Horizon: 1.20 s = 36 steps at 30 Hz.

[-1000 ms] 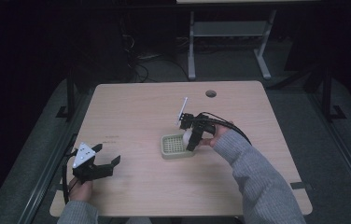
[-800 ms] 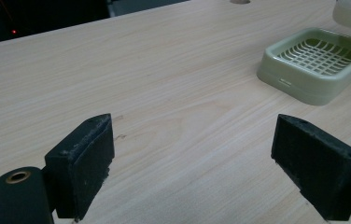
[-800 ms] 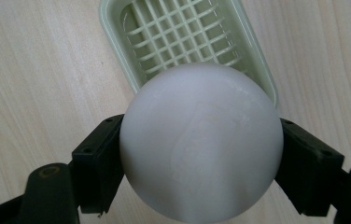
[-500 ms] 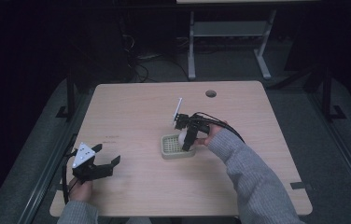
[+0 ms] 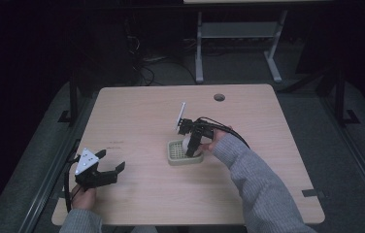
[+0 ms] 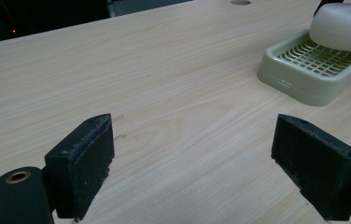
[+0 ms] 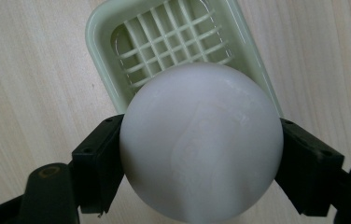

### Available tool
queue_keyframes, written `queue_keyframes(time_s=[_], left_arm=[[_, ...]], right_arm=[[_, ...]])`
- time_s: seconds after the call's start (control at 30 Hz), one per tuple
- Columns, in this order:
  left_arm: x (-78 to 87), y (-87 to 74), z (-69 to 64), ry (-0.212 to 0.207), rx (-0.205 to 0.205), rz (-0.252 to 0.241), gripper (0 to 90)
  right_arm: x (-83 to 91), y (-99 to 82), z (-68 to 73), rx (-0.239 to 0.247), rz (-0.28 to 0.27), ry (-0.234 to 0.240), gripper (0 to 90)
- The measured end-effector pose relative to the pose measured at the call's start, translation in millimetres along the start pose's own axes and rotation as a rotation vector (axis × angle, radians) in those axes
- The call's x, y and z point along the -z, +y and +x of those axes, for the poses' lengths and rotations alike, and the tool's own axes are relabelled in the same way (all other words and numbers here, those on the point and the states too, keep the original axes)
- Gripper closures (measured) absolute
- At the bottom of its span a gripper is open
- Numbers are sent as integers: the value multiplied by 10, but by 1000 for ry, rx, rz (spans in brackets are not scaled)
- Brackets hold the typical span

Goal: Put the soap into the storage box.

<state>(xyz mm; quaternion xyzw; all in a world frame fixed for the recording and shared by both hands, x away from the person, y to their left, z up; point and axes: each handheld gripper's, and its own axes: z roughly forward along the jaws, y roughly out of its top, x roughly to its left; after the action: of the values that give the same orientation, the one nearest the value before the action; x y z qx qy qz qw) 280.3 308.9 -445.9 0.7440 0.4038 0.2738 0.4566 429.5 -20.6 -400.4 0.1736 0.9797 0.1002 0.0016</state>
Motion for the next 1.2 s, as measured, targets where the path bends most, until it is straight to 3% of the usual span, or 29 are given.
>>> queue_keyframes(time_s=[1.2], left_arm=[[-10, -4, -3, 3, 8, -3, 128]], right_arm=[[-180, 185, 11, 35, -4, -8, 235]])
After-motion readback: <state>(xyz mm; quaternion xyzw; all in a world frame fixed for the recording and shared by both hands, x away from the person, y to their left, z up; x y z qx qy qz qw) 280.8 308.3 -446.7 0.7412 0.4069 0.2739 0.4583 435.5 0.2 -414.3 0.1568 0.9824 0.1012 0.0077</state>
